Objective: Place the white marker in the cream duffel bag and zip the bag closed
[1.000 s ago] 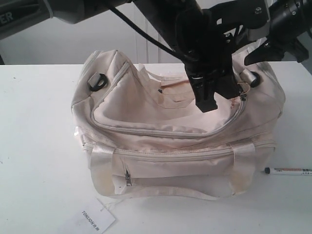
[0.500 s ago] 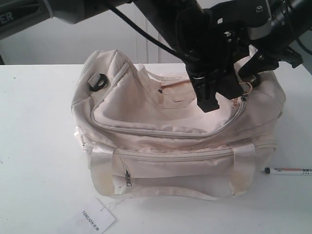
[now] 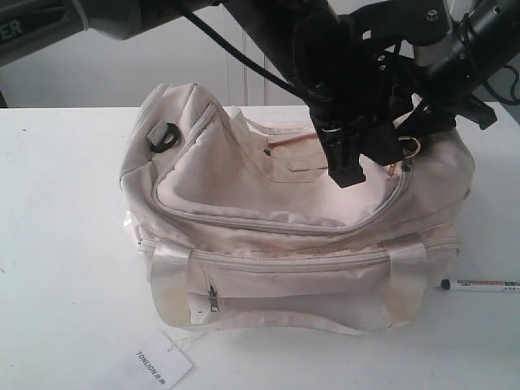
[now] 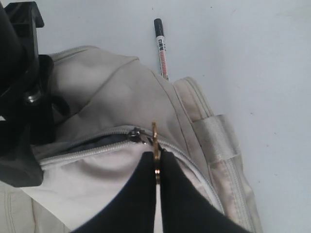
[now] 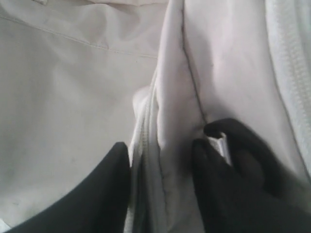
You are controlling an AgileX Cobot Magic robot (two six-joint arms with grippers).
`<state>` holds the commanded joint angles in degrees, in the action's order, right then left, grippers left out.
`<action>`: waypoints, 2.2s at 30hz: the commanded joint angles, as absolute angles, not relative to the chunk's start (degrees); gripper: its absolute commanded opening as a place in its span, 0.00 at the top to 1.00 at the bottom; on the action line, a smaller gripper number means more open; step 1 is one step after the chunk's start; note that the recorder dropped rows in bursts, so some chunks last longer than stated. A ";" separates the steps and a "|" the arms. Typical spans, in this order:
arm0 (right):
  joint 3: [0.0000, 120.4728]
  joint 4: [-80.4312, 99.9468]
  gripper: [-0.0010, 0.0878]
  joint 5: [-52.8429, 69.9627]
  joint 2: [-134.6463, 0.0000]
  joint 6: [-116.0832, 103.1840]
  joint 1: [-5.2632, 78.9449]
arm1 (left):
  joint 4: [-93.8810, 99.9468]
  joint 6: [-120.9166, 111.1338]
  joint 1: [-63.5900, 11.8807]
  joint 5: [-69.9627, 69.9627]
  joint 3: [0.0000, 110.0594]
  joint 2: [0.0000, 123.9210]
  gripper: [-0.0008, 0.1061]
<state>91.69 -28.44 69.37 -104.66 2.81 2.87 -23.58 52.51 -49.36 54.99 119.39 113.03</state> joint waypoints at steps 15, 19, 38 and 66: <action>91.80 -30.36 0.99 65.61 -102.57 2.93 2.77 | -23.58 52.29 -49.36 56.15 119.39 113.35 0.99; 91.80 -30.68 0.99 63.51 -101.80 2.77 2.77 | -23.58 52.41 -49.36 58.10 119.39 113.35 0.99; 91.80 -31.10 0.99 61.25 -101.82 4.65 2.77 | -7.84 52.74 -56.70 59.99 116.30 113.35 0.99; 91.80 -31.10 0.99 57.04 -101.82 6.44 2.77 | -5.04 52.66 -56.70 67.74 115.33 113.39 0.99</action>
<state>91.80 -31.10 57.04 -101.82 6.44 2.77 -5.04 52.66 -56.70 67.74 115.33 113.39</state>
